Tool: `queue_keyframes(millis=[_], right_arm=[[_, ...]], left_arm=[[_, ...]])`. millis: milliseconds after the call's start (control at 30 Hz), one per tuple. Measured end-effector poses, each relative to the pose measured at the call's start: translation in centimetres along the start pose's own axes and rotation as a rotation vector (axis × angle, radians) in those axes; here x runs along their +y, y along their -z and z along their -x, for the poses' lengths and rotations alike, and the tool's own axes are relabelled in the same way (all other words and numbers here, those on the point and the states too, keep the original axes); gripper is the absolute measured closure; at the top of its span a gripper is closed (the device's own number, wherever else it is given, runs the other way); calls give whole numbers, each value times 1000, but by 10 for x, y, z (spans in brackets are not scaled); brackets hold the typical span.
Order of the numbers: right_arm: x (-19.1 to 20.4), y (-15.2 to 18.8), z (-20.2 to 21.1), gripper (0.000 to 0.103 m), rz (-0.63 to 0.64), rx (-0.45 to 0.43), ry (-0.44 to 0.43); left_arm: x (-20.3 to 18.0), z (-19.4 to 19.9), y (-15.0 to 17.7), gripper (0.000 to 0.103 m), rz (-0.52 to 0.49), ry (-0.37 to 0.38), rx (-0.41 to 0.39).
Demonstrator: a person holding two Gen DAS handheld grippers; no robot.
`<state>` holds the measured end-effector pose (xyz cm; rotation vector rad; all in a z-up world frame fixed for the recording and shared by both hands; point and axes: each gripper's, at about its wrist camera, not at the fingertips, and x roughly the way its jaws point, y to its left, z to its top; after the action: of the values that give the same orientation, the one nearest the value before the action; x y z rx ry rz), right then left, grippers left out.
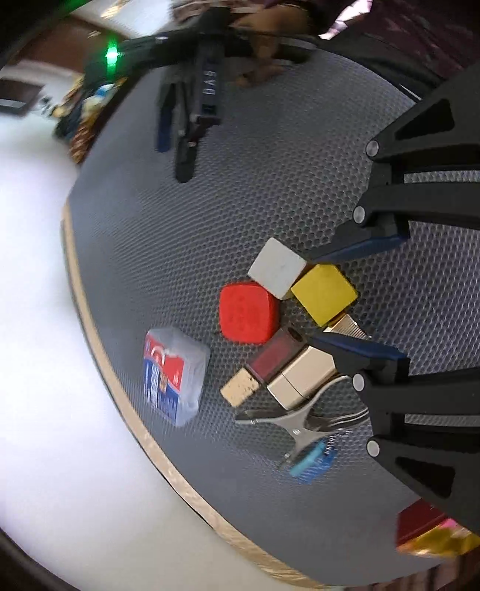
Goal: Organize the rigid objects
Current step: 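Move both grippers back toward the remaining objects, then grasp the yellow block with the left gripper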
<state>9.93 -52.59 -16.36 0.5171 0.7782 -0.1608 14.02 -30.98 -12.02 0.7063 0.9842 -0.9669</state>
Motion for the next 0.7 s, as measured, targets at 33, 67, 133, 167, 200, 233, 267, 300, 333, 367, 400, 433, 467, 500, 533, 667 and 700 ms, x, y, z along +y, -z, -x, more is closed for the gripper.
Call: queue_keyframes(millis=[33, 67, 133, 167, 200, 233, 267, 300, 333, 367, 400, 433, 467, 500, 533, 667, 700], right_arm=[[1, 0, -1, 7, 0, 1, -1], [1, 0, -1, 7, 0, 1, -2], [1, 0, -1, 7, 0, 2, -4], [1, 0, -1, 7, 0, 4, -4], [1, 0, -1, 7, 1, 5, -4], [1, 0, -1, 7, 1, 6, -3], [3, -1, -4, 7, 1, 7, -3], [4, -1, -4, 6, 1, 7, -3], [4, -1, -4, 6, 1, 8, -3], [4, -1, -4, 6, 1, 8, -3], [4, -1, -4, 6, 1, 8, -3], [4, -1, -5, 6, 1, 9, -3], [4, -1, -5, 5, 1, 10, -4], [4, -1, -5, 5, 1, 10, -4], [4, -1, -5, 5, 1, 10, -3], [5, 0, -5, 5, 2, 11, -2], [5, 0, -6, 5, 3, 12, -2]], left_arm=[[-2, 2, -1, 64, -23, 5, 2], [-4, 1, -3, 64, -61, 9, 10], [-11, -1, -6, 64, -133, 21, 38], [-14, -2, -6, 64, -167, 25, 52], [-17, -3, -6, 64, -199, 19, 55], [-18, -7, -9, 64, -222, 15, 57], [-20, -8, -9, 64, -252, 11, 63], [-20, -9, -10, 64, -264, 10, 71], [-17, -10, -13, 64, -262, 17, 76], [-14, -11, -14, 64, -253, 26, 76], [-11, -13, -16, 64, -244, 30, 76], [-8, -15, -17, 64, -241, 28, 76], [-5, -17, -18, 64, -241, 23, 75], [-2, -18, -18, 64, -242, 21, 72], [-3, -17, -17, 64, -240, 19, 69], [-1, -20, -18, 64, -235, 9, 63], [-2, -21, -19, 64, -235, 9, 64]])
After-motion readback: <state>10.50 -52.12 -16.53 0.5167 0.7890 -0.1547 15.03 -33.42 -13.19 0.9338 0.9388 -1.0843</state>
